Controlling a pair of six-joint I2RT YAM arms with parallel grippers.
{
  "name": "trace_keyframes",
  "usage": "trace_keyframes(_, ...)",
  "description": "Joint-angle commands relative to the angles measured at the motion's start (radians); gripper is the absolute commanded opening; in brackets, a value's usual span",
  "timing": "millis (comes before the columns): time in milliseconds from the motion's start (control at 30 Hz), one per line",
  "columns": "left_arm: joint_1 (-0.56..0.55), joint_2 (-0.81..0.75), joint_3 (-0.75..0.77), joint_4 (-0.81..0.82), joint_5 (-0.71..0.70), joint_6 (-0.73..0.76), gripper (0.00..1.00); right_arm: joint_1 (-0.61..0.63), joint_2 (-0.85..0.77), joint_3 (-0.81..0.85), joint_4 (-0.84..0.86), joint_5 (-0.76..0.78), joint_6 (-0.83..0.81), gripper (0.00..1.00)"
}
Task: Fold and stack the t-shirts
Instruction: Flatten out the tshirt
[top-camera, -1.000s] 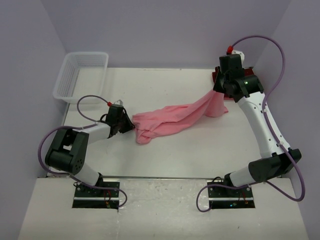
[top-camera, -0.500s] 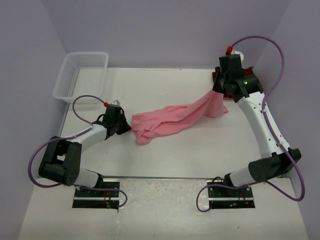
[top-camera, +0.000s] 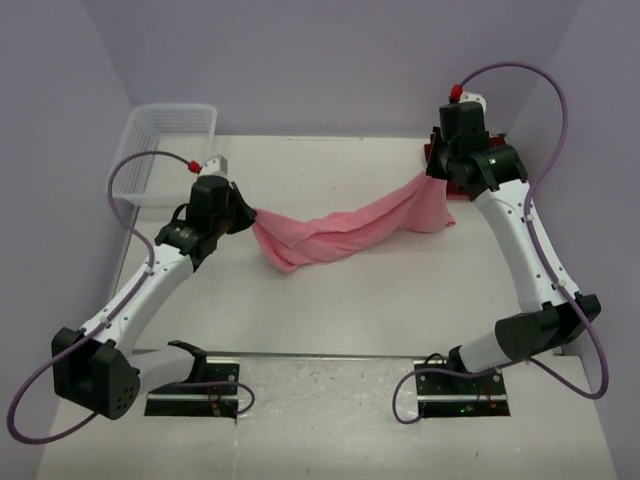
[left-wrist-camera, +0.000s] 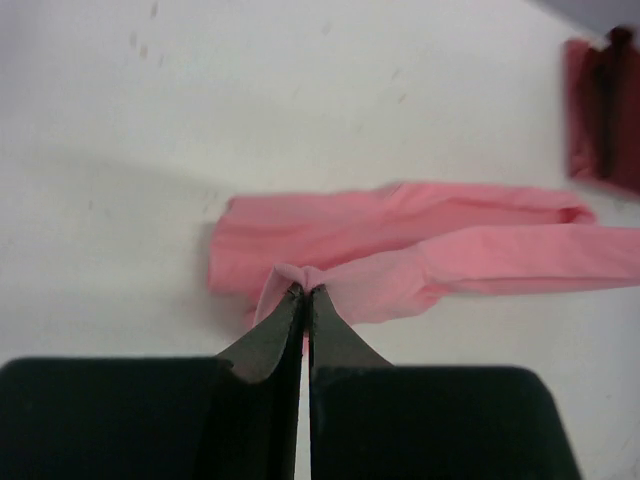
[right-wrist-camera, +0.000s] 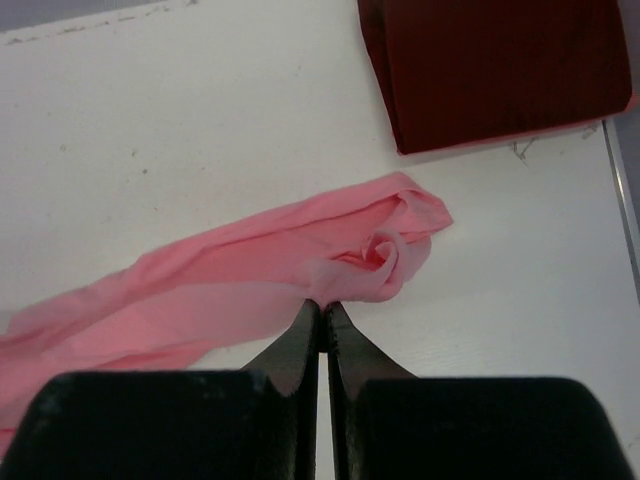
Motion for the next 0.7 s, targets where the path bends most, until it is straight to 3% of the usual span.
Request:
trace_keyframes(0,-0.011,-0.085,0.245,-0.054,-0.056,0.106,0.0,-0.004,0.014,0.112,0.039,0.021,-0.073,0.0)
trace_keyframes(267,-0.011,-0.05,0.732,-0.209,-0.042,0.277,0.0,-0.004,0.003,0.358,-0.019,-0.063,-0.161,0.0)
trace_keyframes(667,-0.011,-0.181,1.046,-0.274,0.038,0.416,0.0,0.004,-0.309,0.489,-0.041,-0.42,-0.196,0.0)
